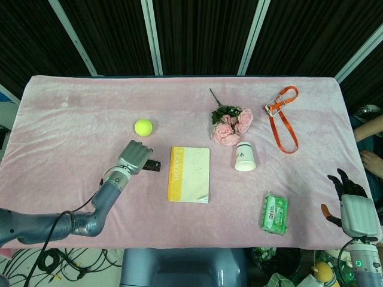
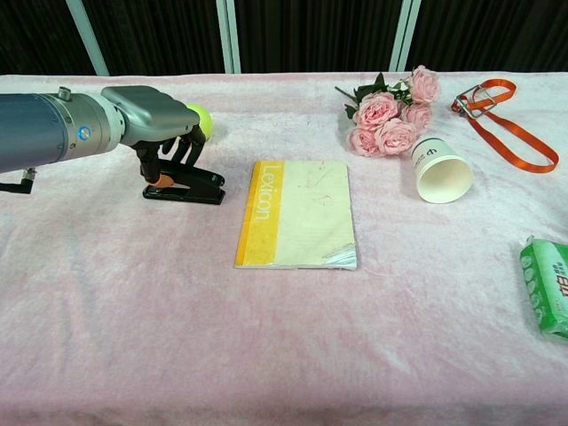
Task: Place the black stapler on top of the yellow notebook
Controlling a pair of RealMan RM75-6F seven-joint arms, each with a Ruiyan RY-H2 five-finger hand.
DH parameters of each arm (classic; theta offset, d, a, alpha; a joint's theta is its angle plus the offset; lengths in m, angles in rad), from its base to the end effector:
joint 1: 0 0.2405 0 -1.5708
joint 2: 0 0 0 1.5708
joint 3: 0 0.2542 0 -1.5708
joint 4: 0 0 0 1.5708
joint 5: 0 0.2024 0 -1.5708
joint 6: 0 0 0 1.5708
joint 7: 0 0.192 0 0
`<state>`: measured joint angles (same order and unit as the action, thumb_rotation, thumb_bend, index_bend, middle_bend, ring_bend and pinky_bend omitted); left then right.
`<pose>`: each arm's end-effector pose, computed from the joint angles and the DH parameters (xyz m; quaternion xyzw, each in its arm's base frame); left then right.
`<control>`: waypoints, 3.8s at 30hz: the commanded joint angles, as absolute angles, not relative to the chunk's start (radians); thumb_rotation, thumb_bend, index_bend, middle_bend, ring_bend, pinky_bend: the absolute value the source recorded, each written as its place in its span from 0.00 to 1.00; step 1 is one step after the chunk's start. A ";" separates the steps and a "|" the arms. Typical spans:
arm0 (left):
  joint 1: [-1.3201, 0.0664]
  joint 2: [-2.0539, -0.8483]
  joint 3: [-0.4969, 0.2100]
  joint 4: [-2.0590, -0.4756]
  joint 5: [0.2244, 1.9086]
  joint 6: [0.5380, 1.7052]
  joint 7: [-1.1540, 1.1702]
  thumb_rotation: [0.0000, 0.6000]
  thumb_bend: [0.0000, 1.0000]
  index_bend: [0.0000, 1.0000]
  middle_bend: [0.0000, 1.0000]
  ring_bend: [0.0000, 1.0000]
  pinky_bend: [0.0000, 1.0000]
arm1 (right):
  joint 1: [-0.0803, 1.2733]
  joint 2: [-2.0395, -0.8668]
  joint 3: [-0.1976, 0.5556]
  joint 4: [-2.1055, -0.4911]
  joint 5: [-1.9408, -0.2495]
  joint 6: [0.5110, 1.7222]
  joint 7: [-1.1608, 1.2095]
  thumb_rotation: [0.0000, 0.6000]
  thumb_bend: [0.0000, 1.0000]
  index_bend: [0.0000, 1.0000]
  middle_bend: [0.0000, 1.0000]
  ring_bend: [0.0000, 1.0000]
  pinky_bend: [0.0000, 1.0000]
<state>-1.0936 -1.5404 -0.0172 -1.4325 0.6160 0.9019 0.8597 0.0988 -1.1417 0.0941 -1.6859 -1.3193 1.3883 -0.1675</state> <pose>-0.1152 0.4236 -0.0465 -0.8345 -0.2270 -0.1720 0.4716 -0.3197 -0.2374 0.1517 0.5721 -0.4244 0.3260 0.6216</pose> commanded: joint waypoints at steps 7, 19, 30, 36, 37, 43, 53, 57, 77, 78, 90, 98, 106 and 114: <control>-1.092 -1.541 -0.015 -1.435 0.616 0.907 0.864 1.00 0.40 0.48 0.53 0.39 0.54 | 0.098 -1.141 0.093 -1.687 -1.321 1.390 -0.166 1.00 0.23 0.20 0.06 0.19 0.21; -1.091 -1.554 -0.008 -1.423 0.618 0.911 0.875 1.00 0.40 0.48 0.53 0.41 0.57 | 0.098 -1.143 0.094 -1.687 -1.319 1.391 -0.168 1.00 0.23 0.20 0.06 0.19 0.21; -1.088 -1.562 -0.011 -1.418 0.619 0.916 0.878 1.00 0.40 0.48 0.53 0.41 0.57 | 0.099 -1.142 0.095 -1.687 -1.318 1.390 -0.167 1.00 0.23 0.20 0.06 0.19 0.21; -1.088 -1.564 -0.013 -1.417 0.618 0.917 0.882 1.00 0.40 0.48 0.53 0.41 0.57 | 0.099 -1.143 0.095 -1.687 -1.317 1.389 -0.168 1.00 0.23 0.20 0.06 0.19 0.21; -1.088 -1.564 -0.013 -1.416 0.617 0.917 0.882 1.00 0.40 0.48 0.53 0.41 0.57 | 0.099 -1.143 0.095 -1.687 -1.317 1.389 -0.169 1.00 0.23 0.20 0.07 0.19 0.21; -1.089 -1.561 -0.016 -1.415 0.617 0.920 0.886 1.00 0.40 0.49 0.53 0.41 0.57 | 0.099 -1.143 0.095 -1.688 -1.316 1.389 -0.169 1.00 0.23 0.20 0.06 0.19 0.21; -1.094 -1.533 -0.054 -1.461 0.654 0.965 0.872 1.00 0.40 0.49 0.53 0.41 0.57 | 0.098 -1.142 0.095 -1.691 -1.311 1.388 -0.165 1.00 0.23 0.20 0.07 0.19 0.21; -1.108 -1.507 -0.096 -1.505 0.673 0.992 0.863 1.00 0.40 0.50 0.53 0.41 0.57 | 0.097 -1.140 0.096 -1.692 -1.312 1.389 -0.162 1.00 0.23 0.20 0.06 0.19 0.21; -1.282 -1.708 -0.198 -1.402 0.527 0.935 0.983 1.00 0.40 0.50 0.53 0.41 0.57 | 0.098 -1.139 0.097 -1.692 -1.304 1.383 -0.156 1.00 0.23 0.20 0.07 0.19 0.21; -1.285 -1.715 -0.198 -1.396 0.523 0.934 0.987 1.00 0.40 0.50 0.53 0.41 0.57 | 0.098 -1.138 0.098 -1.693 -1.304 1.383 -0.155 1.00 0.23 0.20 0.07 0.19 0.21; -1.316 -1.777 -0.178 -1.327 0.466 0.931 1.041 1.00 0.40 0.50 0.53 0.41 0.57 | 0.098 -1.138 0.098 -1.694 -1.302 1.383 -0.158 1.00 0.23 0.20 0.06 0.19 0.21; -1.323 -1.804 -0.176 -1.295 0.464 0.923 1.040 1.00 0.39 0.49 0.53 0.41 0.57 | 0.098 -1.138 0.100 -1.696 -1.298 1.384 -0.159 1.00 0.23 0.20 0.07 0.19 0.21; -1.328 -1.820 -0.177 -1.283 0.445 0.935 1.050 1.00 0.14 0.35 0.27 0.23 0.49 | 0.099 -1.138 0.100 -1.697 -1.295 1.381 -0.161 1.00 0.23 0.20 0.06 0.19 0.21; -1.320 -1.817 -0.208 -1.307 0.449 0.976 1.025 1.00 0.09 0.31 0.16 0.10 0.35 | 0.101 -1.137 0.101 -1.699 -1.289 1.377 -0.164 1.00 0.23 0.20 0.06 0.19 0.21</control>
<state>-1.3228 -1.8196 -0.2034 -1.3022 0.4461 0.9722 1.0304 0.1011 -1.1369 0.1007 -1.6994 -1.2894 1.3768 -0.1643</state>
